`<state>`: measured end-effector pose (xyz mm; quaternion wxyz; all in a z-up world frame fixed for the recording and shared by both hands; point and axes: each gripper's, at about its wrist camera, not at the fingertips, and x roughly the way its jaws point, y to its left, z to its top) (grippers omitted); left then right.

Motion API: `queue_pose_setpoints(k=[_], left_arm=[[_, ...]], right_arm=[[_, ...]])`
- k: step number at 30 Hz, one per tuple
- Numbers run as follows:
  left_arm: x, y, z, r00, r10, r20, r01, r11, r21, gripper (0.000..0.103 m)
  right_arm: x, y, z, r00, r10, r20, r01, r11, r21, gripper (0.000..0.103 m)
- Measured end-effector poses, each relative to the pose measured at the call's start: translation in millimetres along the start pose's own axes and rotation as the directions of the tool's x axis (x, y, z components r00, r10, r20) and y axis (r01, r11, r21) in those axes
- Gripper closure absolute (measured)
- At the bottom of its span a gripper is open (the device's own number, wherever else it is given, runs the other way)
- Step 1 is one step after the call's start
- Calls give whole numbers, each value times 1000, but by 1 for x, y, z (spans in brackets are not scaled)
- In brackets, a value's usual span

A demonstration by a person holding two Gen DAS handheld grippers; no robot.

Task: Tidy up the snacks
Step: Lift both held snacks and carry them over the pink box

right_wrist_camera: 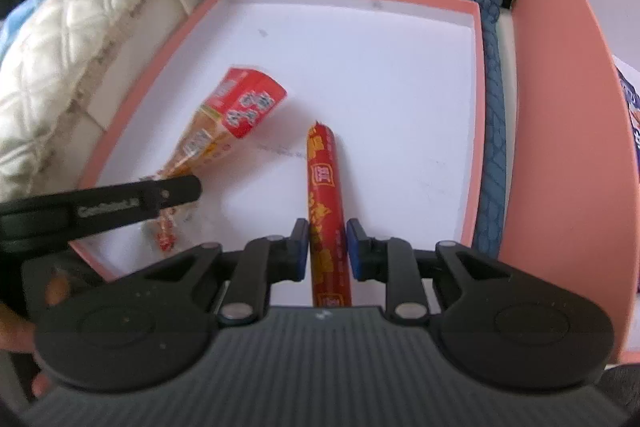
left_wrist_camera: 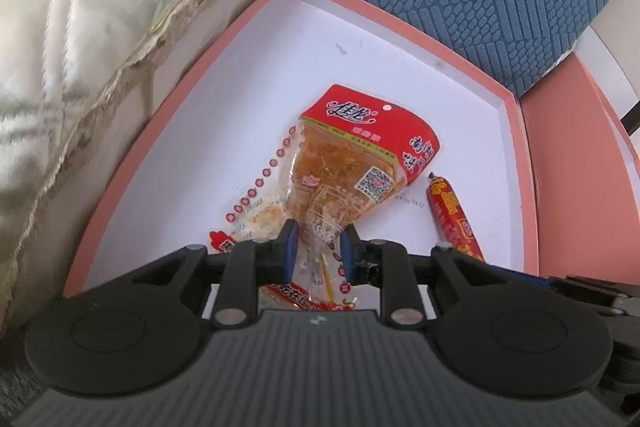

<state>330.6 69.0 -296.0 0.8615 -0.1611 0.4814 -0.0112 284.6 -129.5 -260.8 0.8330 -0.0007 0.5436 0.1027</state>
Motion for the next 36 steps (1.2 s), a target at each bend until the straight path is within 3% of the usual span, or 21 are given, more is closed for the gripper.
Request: queue_pose_setpoints(k=[11, 16, 19, 27, 36], left_arm=[[0, 4, 2, 1000, -21, 5, 21, 1000, -16, 77], [-2, 3, 2, 1000, -16, 14, 16, 1000, -21, 77], [-7, 3, 3, 1000, -17, 22, 17, 1000, -23, 77], [-36, -2, 7, 997, -24, 68, 27, 999, -38, 77], [-98, -27, 15, 987, -40, 152, 48, 998, -44, 77]], right_arm=[[9, 10, 10, 1000, -8, 25, 9, 999, -45, 76], [15, 18, 8, 1000, -20, 15, 21, 995, -101, 80], [13, 15, 10, 1000, 0, 10, 0, 998, -70, 81], [-29, 9, 22, 996, 24, 86, -20, 998, -56, 81], [-93, -1, 33, 983, 56, 175, -51, 998, -37, 81]])
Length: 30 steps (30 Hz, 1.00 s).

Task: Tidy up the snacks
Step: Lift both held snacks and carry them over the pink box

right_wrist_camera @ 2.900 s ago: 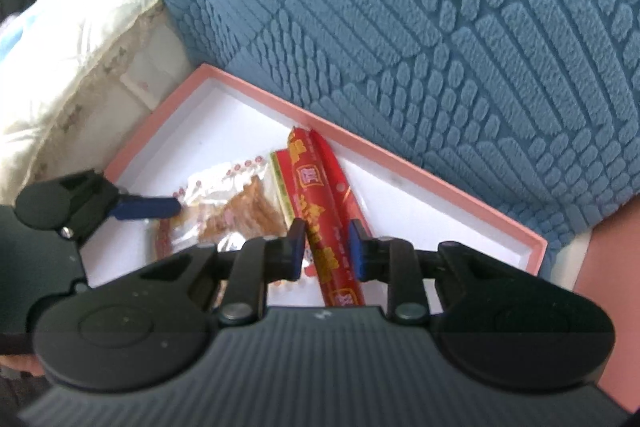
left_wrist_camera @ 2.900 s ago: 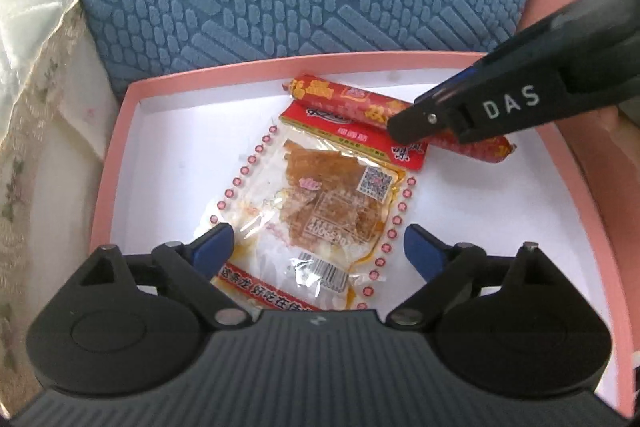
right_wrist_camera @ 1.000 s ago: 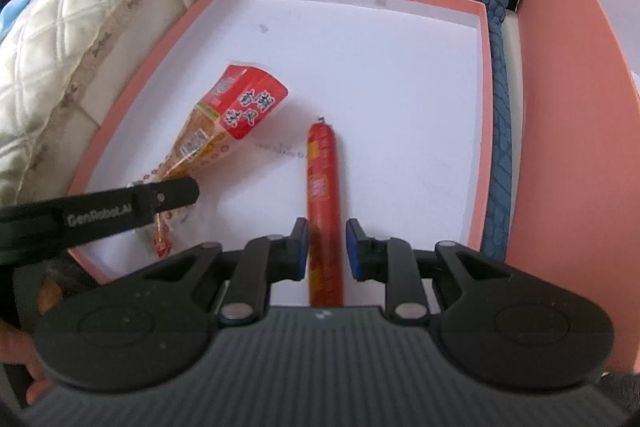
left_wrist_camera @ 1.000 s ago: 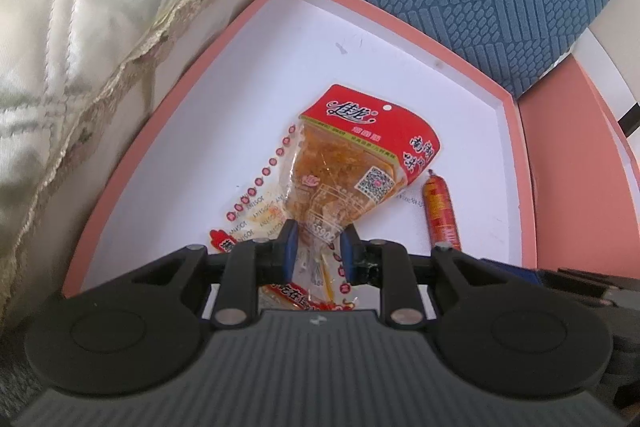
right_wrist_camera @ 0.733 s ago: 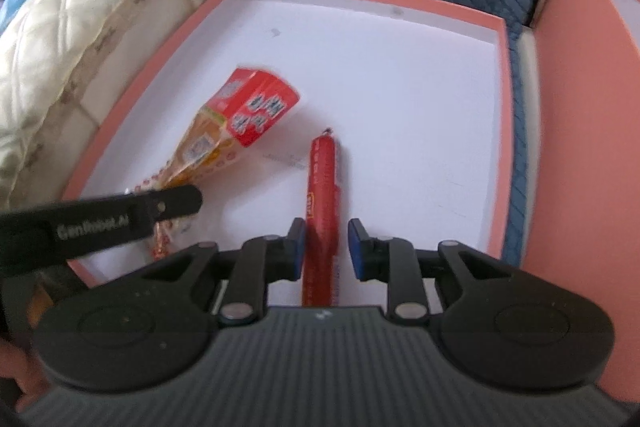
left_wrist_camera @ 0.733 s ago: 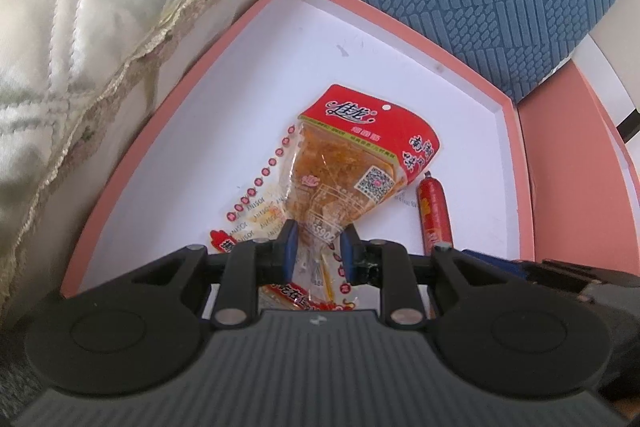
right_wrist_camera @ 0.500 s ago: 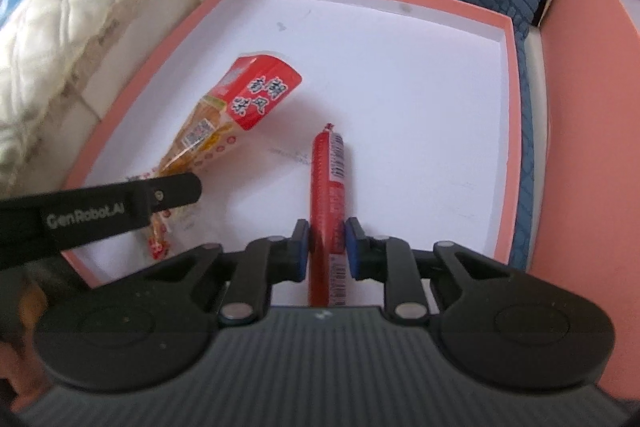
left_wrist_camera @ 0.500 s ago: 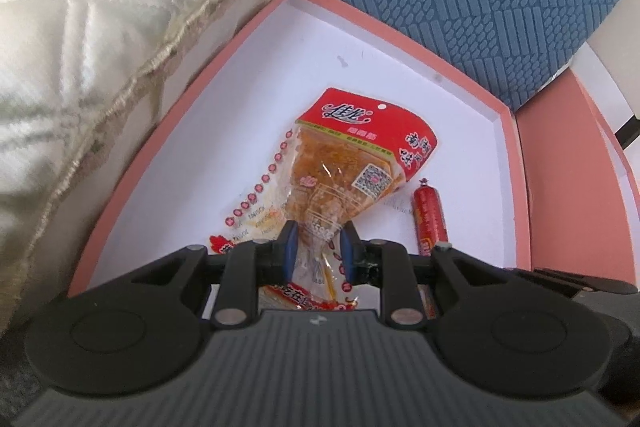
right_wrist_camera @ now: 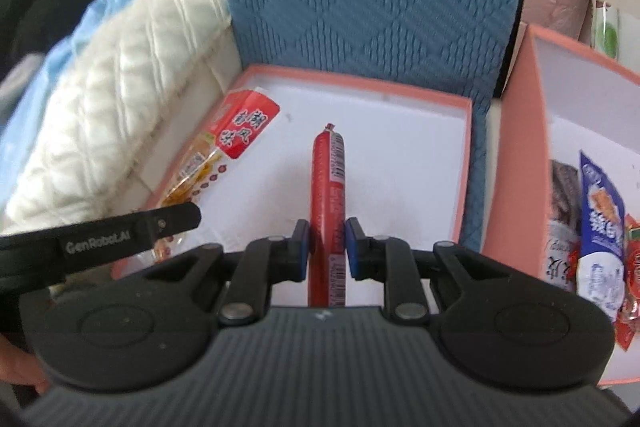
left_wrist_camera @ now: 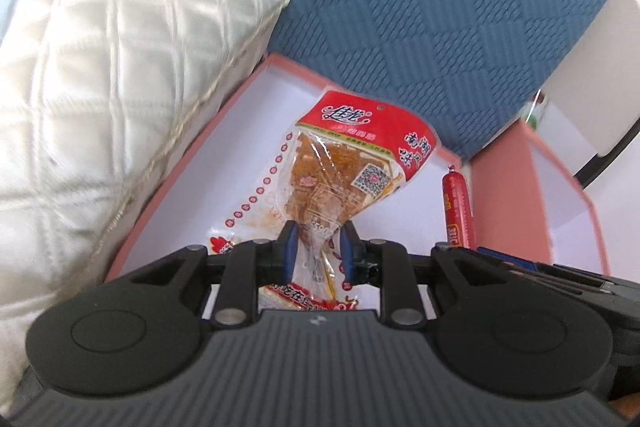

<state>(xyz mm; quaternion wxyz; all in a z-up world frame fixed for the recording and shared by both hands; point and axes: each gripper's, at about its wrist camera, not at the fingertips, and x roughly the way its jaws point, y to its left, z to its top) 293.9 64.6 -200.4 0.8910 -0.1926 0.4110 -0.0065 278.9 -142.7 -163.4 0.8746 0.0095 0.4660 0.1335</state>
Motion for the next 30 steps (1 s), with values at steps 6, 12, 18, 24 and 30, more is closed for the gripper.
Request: queue_pose_setpoints(k=[6, 12, 18, 24, 30], left_arm=[[-49, -25, 11, 998, -23, 61, 23, 1000, 1, 77], [-88, -56, 22, 993, -46, 109, 43, 999, 30, 77], [-115, -95, 35, 987, -70, 148, 61, 996, 67, 77], [-138, -143, 51, 976, -103, 190, 86, 992, 97, 77], [-152, -194, 61, 962, -155, 223, 125, 982, 142, 77]], right_arm=[[-55, -9, 12, 998, 23, 62, -24, 999, 26, 81], [-105, -19, 24, 990, 35, 139, -39, 999, 23, 81], [-143, -38, 40, 980, 43, 194, -51, 998, 37, 81], [-177, -61, 58, 970, 32, 241, -43, 998, 42, 81], [-211, -89, 72, 954, 5, 300, -20, 999, 49, 81]])
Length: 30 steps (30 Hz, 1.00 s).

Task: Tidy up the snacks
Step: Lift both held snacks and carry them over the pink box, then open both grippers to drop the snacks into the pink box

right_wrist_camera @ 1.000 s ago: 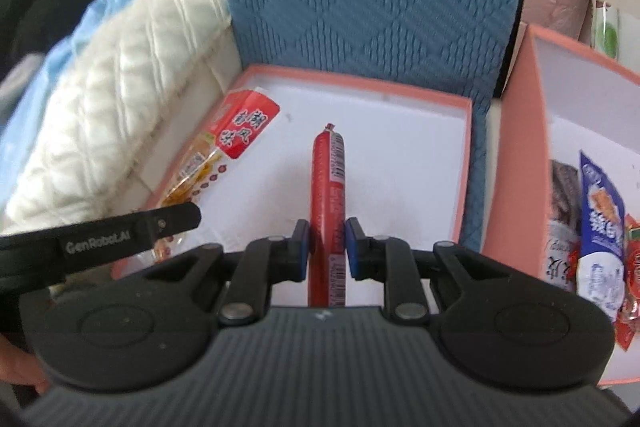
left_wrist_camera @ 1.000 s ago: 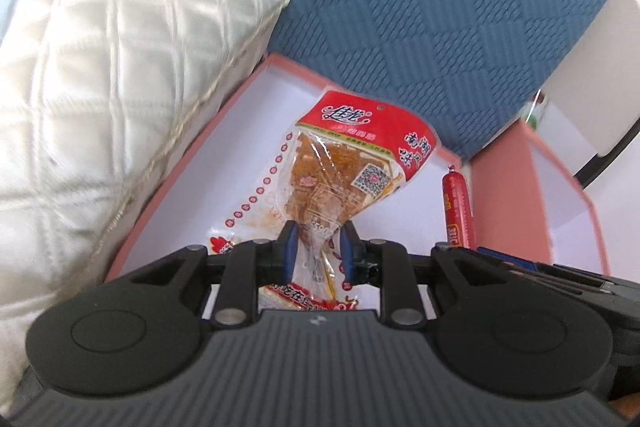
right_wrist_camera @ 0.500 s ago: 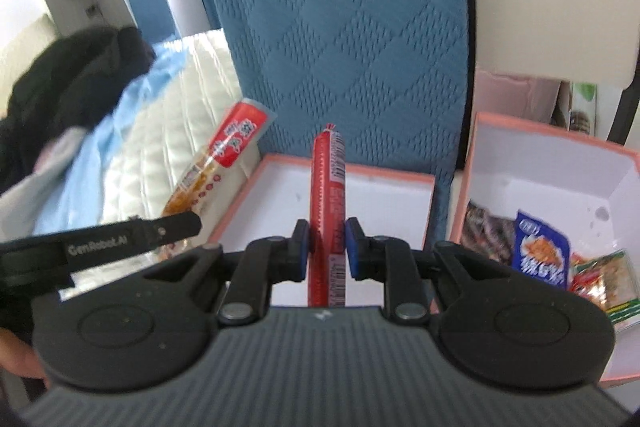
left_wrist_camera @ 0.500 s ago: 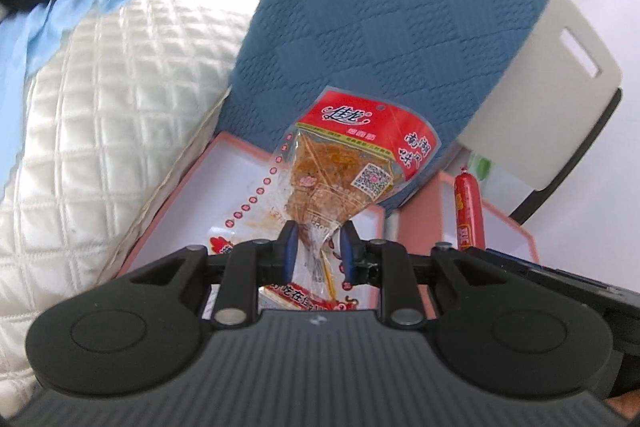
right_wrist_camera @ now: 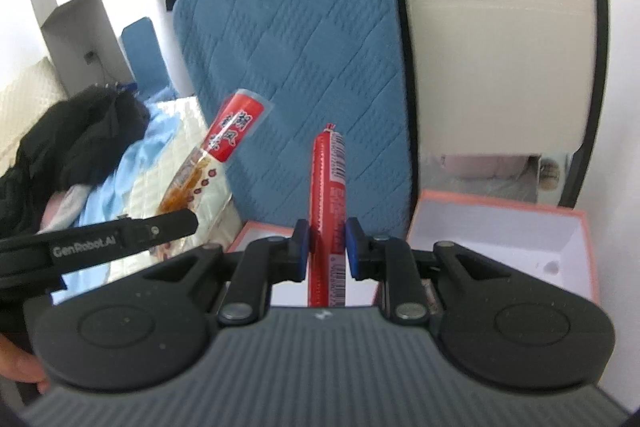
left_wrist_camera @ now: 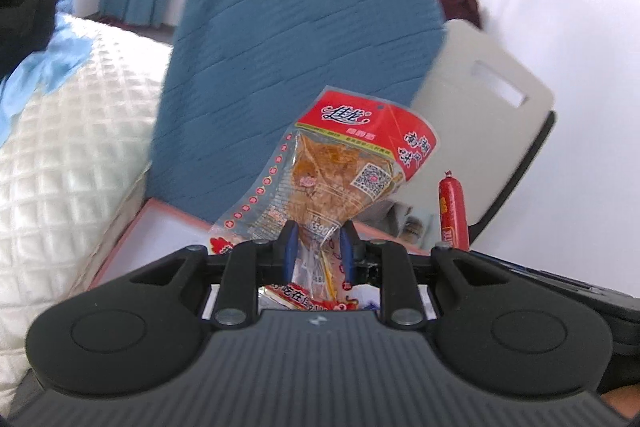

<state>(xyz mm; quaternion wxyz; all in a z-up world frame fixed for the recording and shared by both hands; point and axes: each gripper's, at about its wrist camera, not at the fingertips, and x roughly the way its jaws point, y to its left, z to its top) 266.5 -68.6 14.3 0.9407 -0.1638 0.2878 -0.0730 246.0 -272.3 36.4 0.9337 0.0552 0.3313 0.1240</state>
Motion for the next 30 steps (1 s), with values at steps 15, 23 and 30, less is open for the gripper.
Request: queue_pose_setpoints(k=[15, 23, 30], left_arm=[[90, -141, -41, 987, -80, -139, 105, 977, 184, 77], [173, -163, -87, 954, -73, -290, 129, 975, 181, 77], [219, -174, -117, 926, -59, -374, 139, 972, 191, 77]], right_arm=[[-2, -110, -19, 987, -161, -24, 163, 982, 99, 81], [48, -182, -59, 958, -239, -161, 262, 955, 141, 81], [88, -218, -82, 937, -249, -244, 292, 943, 160, 81]])
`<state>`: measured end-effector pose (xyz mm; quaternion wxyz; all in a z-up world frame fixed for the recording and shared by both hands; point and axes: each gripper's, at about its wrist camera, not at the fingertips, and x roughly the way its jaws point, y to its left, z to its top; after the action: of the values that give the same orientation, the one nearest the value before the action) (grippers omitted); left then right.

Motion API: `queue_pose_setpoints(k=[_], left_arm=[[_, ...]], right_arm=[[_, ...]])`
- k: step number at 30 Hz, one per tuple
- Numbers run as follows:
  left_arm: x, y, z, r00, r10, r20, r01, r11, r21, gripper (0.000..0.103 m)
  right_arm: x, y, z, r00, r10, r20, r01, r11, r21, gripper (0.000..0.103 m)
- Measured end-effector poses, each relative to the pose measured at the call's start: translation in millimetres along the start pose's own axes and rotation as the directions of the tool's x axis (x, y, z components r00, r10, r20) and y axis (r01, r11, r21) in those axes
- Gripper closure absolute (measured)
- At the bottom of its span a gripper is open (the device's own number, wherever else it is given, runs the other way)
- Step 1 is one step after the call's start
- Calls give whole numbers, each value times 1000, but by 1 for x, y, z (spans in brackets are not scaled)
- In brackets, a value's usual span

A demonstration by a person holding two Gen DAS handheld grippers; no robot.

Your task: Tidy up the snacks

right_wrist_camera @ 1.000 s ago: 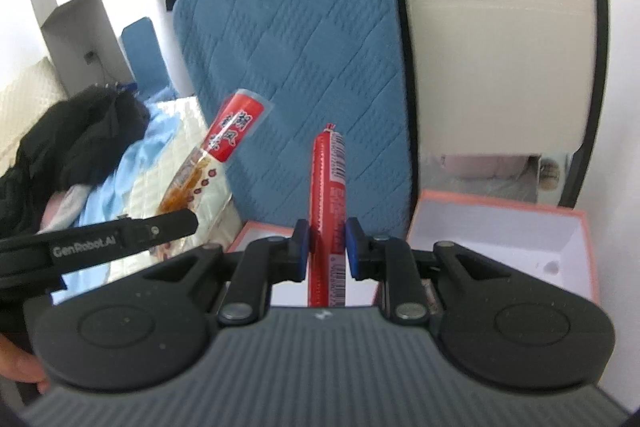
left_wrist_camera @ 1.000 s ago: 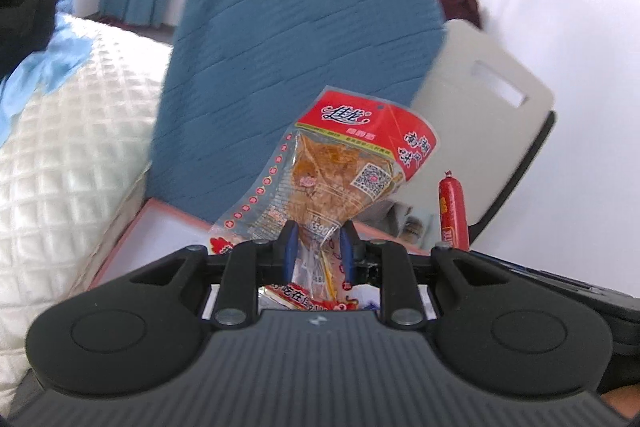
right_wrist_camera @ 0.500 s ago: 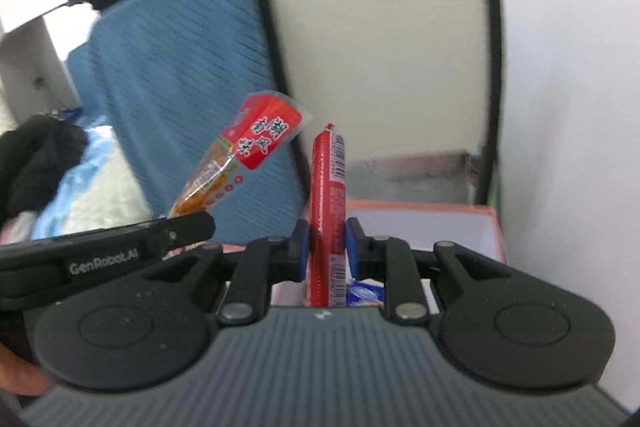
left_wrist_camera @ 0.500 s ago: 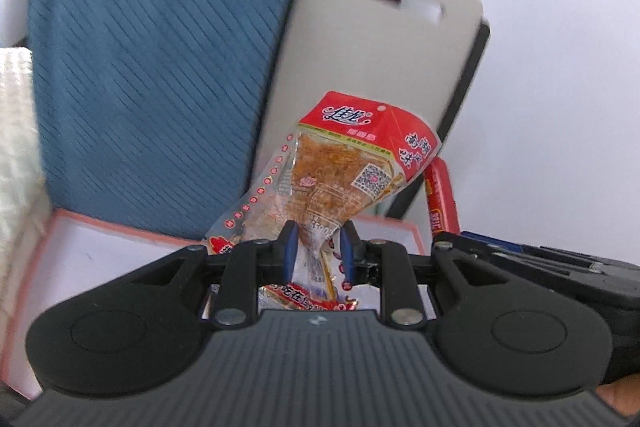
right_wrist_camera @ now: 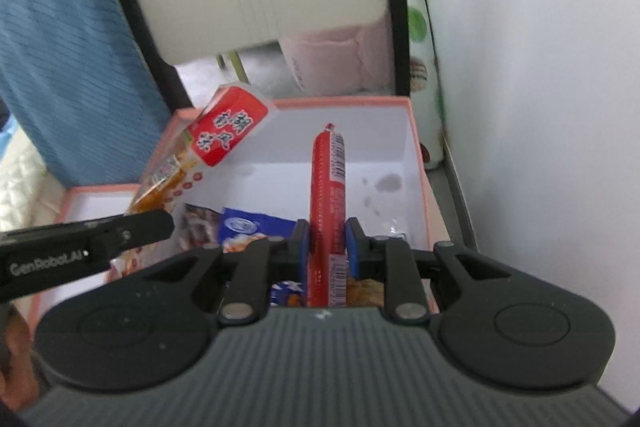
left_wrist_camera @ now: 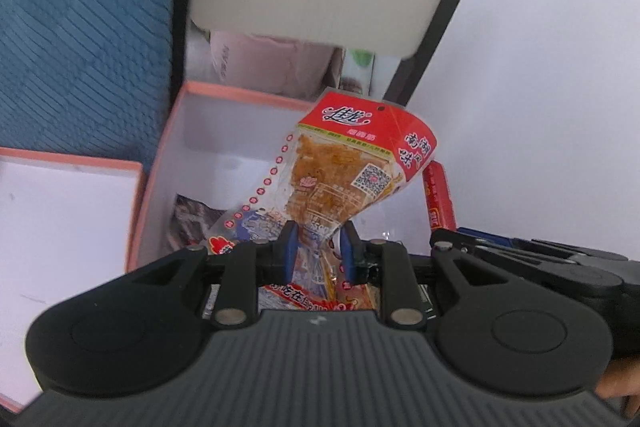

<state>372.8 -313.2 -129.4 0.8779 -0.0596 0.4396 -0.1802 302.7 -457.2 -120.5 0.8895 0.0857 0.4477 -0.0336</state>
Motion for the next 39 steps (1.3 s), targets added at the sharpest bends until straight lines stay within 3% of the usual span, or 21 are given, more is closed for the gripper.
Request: queue_pose_setpoints(k=[10, 13, 14, 15, 16, 18, 28, 39], left_arm=[[34, -2, -5, 999, -18, -47, 17, 1000, -12, 76], [35, -1, -4, 998, -20, -54, 19, 1000, -20, 68], [34, -1, -4, 998, -18, -54, 17, 1000, -12, 60], [31, -3, -4, 999, -12, -52, 12, 1000, -5, 53], [27, -3, -3, 999, -6, -44, 6, 1000, 2, 52], [18, -4, -2, 1000, -1, -22, 1, 1000, 16, 52], [-77, 3, 21, 990, -21, 139, 17, 999, 30, 52], [-212, 11, 26, 941, -55, 333, 26, 995, 92, 52]], right_arm=[[32, -33, -8, 998, -20, -58, 23, 998, 53, 79], [36, -36, -10, 997, -57, -60, 60, 997, 48, 79], [36, -36, -11, 995, -73, -64, 75, 996, 39, 78], [36, -36, -11, 995, -80, -63, 82, 996, 34, 71], [34, -35, -11, 995, -79, -55, 81, 996, 31, 57], [23, -34, -10, 997, -74, -30, 74, 997, 22, 50], [-54, -10, 14, 992, -39, 119, 36, 999, 24, 50], [-178, 39, 13, 946, -10, 324, 13, 1000, -6, 50]])
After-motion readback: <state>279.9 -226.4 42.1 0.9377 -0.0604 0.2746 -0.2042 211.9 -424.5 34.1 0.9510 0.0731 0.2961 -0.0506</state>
